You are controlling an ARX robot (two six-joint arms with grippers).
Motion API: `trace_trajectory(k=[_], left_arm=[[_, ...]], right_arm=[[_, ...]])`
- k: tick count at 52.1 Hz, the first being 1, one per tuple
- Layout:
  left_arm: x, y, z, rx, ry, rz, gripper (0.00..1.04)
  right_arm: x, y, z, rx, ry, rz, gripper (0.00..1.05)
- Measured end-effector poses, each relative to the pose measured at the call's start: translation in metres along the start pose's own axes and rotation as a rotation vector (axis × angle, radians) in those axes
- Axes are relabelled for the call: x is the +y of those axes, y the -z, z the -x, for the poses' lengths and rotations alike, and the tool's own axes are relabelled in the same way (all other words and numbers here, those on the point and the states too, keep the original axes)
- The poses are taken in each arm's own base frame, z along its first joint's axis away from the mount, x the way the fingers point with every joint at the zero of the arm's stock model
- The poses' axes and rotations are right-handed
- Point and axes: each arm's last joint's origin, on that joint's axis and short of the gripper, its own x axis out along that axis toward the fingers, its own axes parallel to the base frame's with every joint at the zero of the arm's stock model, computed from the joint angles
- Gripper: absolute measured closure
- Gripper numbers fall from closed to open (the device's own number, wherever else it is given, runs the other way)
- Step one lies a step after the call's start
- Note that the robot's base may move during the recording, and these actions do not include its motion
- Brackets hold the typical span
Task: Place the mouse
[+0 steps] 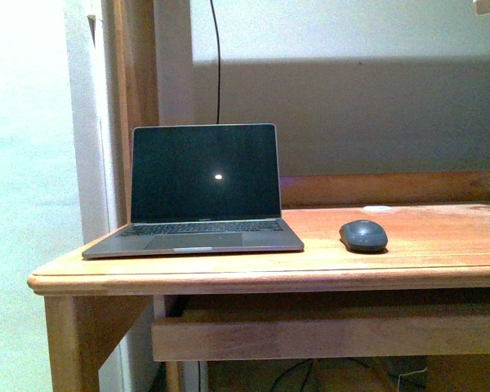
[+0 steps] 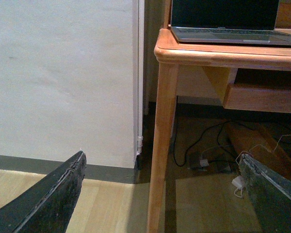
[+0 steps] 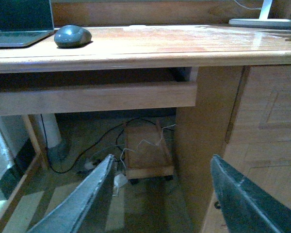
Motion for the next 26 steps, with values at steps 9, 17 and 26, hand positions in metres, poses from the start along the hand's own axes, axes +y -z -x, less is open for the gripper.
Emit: trace_trajectory(k=[9, 17, 26], left_arm=[[0.0, 0.0, 0.0, 0.0, 0.0, 0.0, 0.08], [0.0, 0.0, 0.0, 0.0, 0.0, 0.0, 0.08], [0.0, 0.0, 0.0, 0.0, 0.0, 0.0, 0.08]], right_arm=[[0.0, 0.0, 0.0, 0.0, 0.0, 0.0, 0.07], [0.0, 0.0, 0.0, 0.0, -0.001, 0.0, 0.07], [0.0, 0.0, 0.0, 0.0, 0.0, 0.0, 0.07]])
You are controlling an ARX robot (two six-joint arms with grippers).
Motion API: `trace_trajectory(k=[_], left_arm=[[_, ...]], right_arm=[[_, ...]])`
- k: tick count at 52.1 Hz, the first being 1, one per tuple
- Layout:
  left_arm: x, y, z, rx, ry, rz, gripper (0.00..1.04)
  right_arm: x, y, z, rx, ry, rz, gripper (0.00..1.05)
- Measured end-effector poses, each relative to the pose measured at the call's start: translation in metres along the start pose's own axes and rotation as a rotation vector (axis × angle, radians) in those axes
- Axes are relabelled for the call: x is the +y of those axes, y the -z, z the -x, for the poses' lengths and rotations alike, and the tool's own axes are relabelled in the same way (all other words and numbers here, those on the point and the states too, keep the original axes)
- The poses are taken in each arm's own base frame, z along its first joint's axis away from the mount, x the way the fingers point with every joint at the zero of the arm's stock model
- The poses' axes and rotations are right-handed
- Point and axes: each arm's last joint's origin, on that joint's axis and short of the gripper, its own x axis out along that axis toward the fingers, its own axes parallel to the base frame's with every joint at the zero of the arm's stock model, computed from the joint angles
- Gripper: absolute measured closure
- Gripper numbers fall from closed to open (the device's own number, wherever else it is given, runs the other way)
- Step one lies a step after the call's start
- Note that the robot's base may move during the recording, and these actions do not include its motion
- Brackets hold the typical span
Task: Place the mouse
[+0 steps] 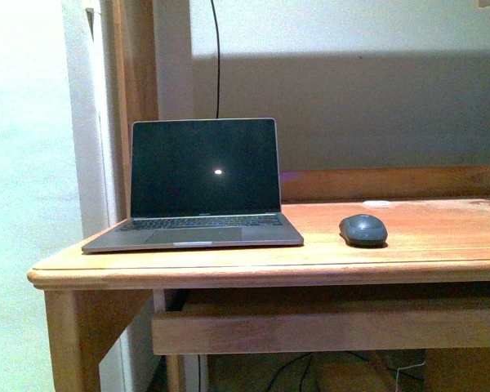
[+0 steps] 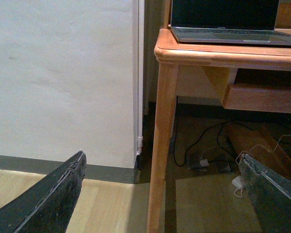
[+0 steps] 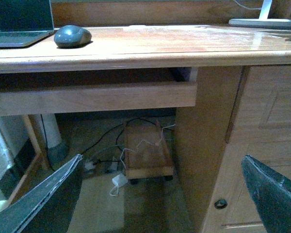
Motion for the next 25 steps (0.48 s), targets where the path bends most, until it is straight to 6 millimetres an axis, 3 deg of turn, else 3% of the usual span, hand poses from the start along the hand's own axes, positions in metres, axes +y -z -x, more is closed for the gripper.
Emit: trace_trajectory(k=[25], left_arm=[[0.0, 0.0, 0.0, 0.0, 0.0, 0.0, 0.08]], right_arm=[[0.0, 0.0, 0.0, 0.0, 0.0, 0.0, 0.07]])
